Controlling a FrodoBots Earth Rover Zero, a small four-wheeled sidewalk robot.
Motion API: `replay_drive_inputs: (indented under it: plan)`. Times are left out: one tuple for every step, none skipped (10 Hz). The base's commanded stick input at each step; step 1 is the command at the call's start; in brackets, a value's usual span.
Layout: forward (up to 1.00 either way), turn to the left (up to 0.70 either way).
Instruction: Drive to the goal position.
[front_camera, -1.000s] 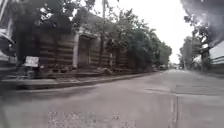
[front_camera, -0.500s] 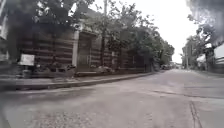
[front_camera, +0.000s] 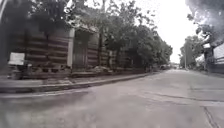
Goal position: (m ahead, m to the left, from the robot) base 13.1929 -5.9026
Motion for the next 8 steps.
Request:
replay_drive_inputs:
  plan:
    - [0.70,0.00]
    - [0.70,0.00]
    - [0.70,0.00]
    - [0.70,0.00]
    - [0.70,0.00]
    - [0.70,0.00]
    - [0.70,0.00]
    - [0.70,0.00]
